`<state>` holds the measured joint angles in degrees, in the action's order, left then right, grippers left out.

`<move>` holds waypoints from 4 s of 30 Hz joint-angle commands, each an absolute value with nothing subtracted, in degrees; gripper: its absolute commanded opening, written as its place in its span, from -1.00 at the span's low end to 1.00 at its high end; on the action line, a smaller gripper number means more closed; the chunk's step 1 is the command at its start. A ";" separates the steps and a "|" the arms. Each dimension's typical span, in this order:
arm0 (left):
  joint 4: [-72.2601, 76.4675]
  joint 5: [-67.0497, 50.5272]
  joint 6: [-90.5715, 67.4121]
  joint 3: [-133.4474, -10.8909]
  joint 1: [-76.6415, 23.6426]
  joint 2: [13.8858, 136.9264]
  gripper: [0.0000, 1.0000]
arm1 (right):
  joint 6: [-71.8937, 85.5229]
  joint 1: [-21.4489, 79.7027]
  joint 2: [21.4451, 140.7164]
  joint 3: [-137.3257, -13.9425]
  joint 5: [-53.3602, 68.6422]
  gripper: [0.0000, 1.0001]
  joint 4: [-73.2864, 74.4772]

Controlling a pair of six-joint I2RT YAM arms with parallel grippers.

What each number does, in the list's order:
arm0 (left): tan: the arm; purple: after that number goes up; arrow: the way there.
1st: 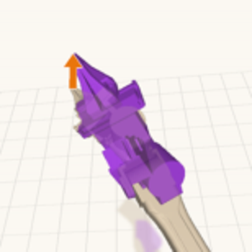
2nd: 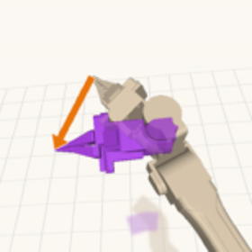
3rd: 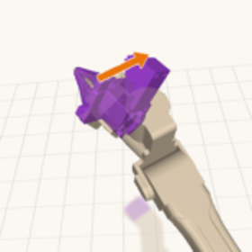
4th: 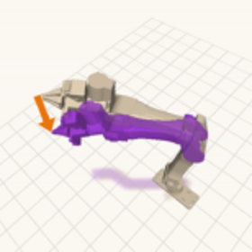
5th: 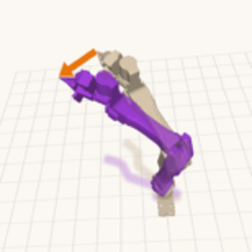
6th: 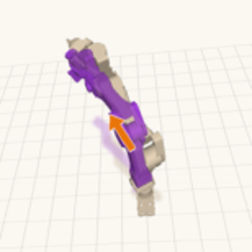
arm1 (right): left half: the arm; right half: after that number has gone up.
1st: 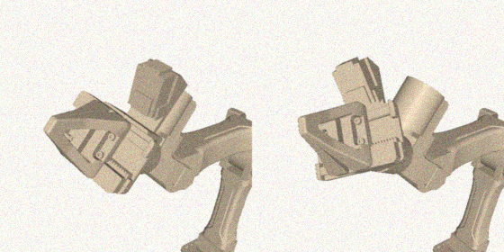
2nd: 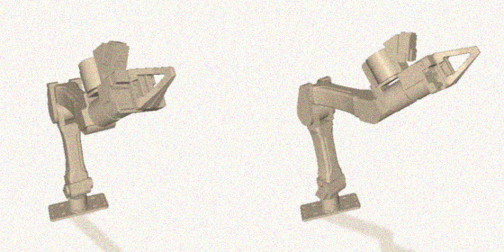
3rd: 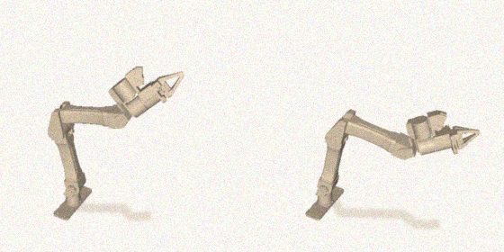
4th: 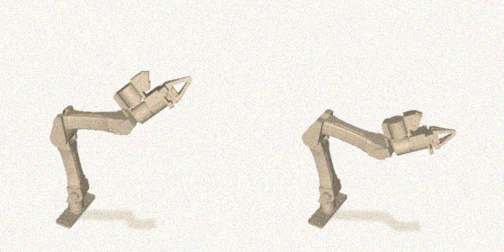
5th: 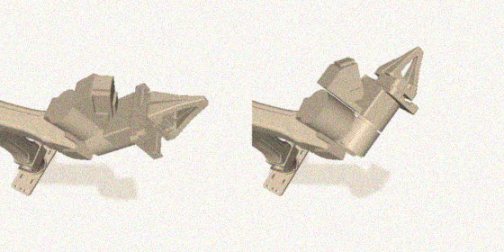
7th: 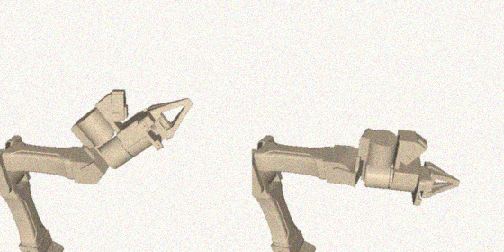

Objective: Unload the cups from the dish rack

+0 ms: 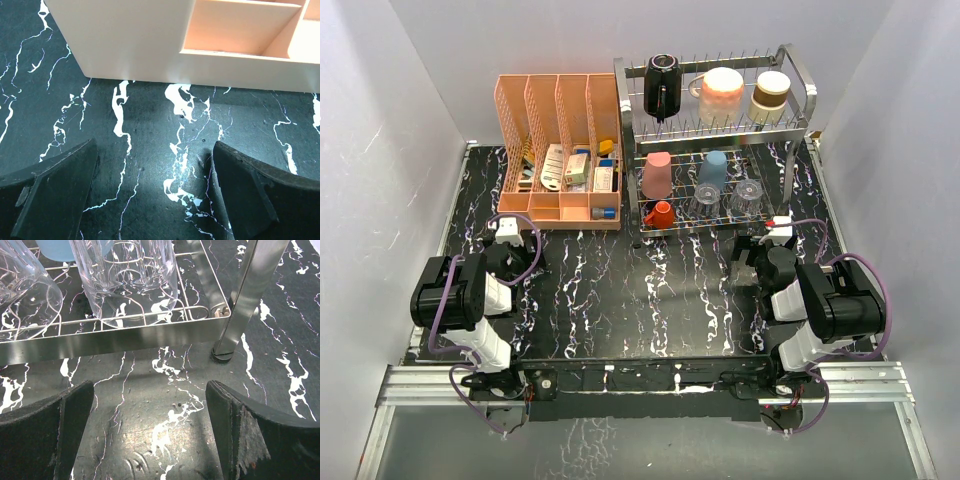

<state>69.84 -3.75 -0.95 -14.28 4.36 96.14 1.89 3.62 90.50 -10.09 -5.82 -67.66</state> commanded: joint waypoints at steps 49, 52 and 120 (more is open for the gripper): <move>-19.68 -30.64 7.07 -62.31 8.00 85.44 0.95 | 17.95 16.52 71.90 -49.15 -10.76 0.96 -5.31; -21.43 -31.25 7.77 -63.01 7.98 86.14 0.95 | 15.23 18.79 77.80 -54.29 -13.92 0.96 -1.55; -22.58 -56.57 30.72 -52.38 4.73 66.32 0.95 | 18.51 37.63 67.07 -38.90 -23.46 -0.10 -12.73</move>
